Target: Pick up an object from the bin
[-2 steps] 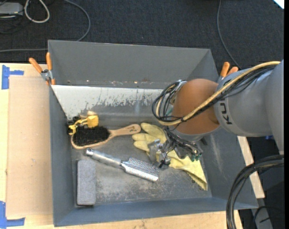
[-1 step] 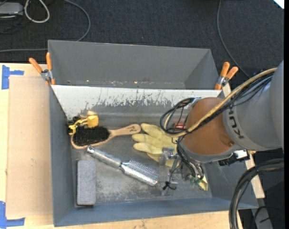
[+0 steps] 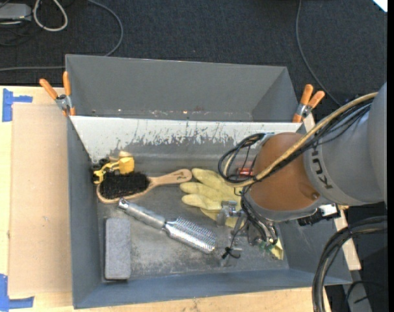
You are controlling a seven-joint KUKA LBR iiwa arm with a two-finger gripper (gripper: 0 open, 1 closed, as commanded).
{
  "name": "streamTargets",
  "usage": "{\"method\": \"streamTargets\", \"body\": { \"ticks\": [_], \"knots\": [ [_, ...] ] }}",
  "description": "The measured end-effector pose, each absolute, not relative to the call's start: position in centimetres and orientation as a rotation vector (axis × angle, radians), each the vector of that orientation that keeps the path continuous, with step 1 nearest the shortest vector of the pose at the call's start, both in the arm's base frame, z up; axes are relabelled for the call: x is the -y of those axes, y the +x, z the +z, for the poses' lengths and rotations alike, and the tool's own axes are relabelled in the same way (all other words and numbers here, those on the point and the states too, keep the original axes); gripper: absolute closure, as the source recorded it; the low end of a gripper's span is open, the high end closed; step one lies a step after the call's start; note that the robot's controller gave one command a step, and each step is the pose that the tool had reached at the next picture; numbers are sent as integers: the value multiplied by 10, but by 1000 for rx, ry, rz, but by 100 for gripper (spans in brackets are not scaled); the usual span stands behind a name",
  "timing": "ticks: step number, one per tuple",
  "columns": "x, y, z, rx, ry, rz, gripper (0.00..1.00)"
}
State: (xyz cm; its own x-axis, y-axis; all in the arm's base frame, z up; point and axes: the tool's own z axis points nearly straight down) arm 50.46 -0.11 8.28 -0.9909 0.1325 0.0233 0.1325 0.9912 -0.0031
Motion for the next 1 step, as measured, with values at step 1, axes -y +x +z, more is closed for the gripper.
{"method": "streamTargets", "body": {
  "ticks": [1],
  "knots": [
    [-6,516,78,3110,-226,3,0]
  ]
}}
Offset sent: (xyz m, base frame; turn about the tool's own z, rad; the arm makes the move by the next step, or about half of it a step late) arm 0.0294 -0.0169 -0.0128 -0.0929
